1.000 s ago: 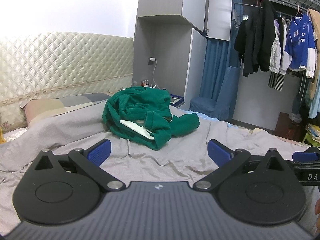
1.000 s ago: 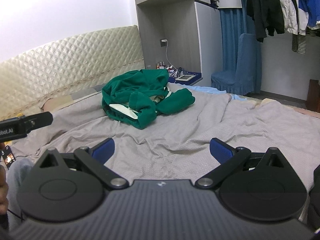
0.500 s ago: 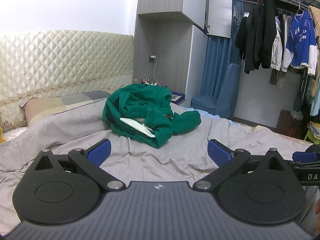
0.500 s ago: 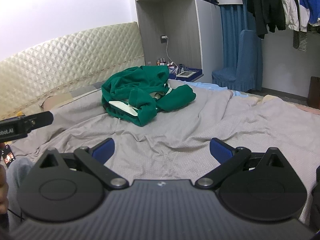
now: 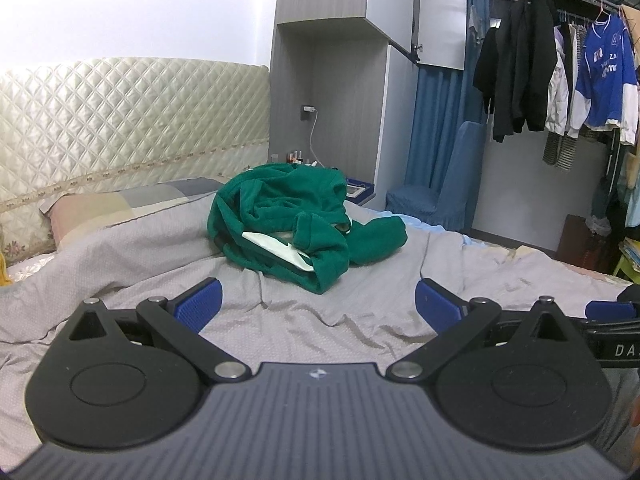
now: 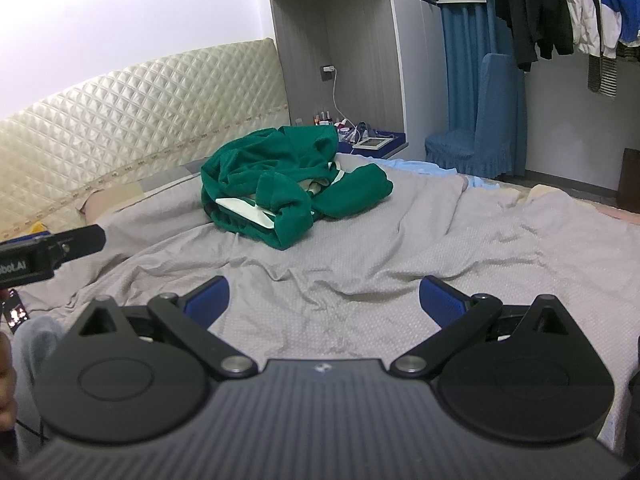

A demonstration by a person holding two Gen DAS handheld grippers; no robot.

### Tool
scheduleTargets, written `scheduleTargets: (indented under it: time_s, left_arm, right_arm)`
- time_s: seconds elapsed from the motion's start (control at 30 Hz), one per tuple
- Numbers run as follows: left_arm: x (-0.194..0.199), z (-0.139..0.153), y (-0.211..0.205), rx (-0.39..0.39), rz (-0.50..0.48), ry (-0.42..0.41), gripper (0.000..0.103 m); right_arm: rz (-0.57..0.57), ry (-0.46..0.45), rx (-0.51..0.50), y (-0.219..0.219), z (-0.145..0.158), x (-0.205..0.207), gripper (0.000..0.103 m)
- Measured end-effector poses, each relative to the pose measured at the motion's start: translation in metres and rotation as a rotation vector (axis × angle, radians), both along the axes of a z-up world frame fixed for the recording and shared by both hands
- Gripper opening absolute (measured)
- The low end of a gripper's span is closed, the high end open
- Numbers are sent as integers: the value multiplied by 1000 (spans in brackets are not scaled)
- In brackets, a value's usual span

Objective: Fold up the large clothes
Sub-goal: 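Approach the crumpled green hoodie on the bed with both grippers open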

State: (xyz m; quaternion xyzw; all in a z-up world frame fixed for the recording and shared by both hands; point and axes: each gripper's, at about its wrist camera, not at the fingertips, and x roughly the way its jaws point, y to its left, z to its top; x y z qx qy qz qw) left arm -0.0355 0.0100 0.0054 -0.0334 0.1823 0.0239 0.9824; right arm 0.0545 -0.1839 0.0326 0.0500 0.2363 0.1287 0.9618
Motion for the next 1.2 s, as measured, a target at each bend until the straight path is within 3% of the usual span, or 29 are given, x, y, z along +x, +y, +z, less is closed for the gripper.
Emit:
scheduleTargets:
  time_s: [0.87, 1.2]
  left_arm:
    - [17, -10, -1, 6, -1, 22, 103]
    - [60, -17, 5, -15, 10, 4, 103]
  right_arm:
    - [-12, 14, -11, 3, -7, 17, 103]
    - [3, 12, -18, 5, -13, 38, 103]
